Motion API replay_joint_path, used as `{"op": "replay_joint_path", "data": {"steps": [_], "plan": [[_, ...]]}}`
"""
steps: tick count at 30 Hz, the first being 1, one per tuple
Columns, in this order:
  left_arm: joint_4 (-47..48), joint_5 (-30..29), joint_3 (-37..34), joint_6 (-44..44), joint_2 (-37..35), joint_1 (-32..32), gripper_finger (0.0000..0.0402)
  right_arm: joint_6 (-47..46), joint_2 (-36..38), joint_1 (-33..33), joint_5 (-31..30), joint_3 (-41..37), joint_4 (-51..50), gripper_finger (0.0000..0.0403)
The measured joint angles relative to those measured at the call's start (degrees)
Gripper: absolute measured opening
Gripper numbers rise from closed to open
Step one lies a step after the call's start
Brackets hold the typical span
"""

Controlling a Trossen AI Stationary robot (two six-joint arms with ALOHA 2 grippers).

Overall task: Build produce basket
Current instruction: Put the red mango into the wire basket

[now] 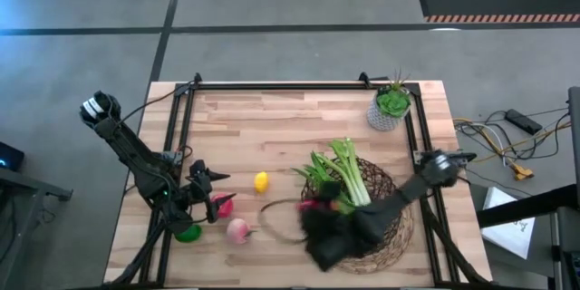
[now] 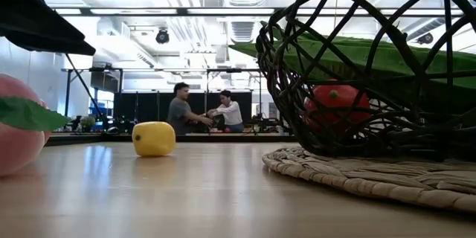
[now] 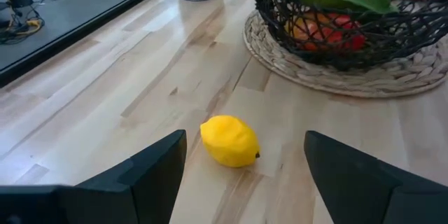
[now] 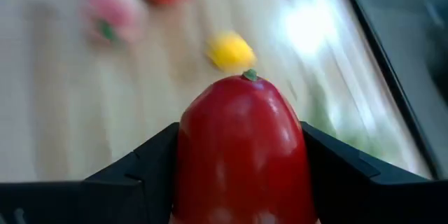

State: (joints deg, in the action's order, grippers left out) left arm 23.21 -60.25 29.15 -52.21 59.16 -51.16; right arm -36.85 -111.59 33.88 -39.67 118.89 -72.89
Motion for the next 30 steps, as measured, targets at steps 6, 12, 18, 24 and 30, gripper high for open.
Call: {"op": "replay_joint_path", "data": {"steps": [6,12,18,24,30], "plan": [[-0.8,0.0,-0.2,0.0,0.1,0.0,0.0274,-49.9,10.7,5.9,1.1,-18.4,-15.2,0.0235],[-1.8,-1.5,-0.3,0.2,0.1,0.0,0.0274,-70.3,19.0,7.4,8.3,-35.1,-12.9,0.0235],[-1.8,-1.6,-0.3,0.3,0.1,0.0,0.0274,-77.3,23.5,6.4,13.1,-46.5,-9.8,0.0239],[-2.1,-1.6,-0.3,0.3,0.1,0.0,0.0274,-72.9,25.8,5.7,14.9,-51.8,-2.8,0.0328],[-2.3,-0.1,1.5,4.0,0.1,0.0,0.0273,-71.2,28.3,5.6,15.1,-49.5,-5.2,0.0368]]}}
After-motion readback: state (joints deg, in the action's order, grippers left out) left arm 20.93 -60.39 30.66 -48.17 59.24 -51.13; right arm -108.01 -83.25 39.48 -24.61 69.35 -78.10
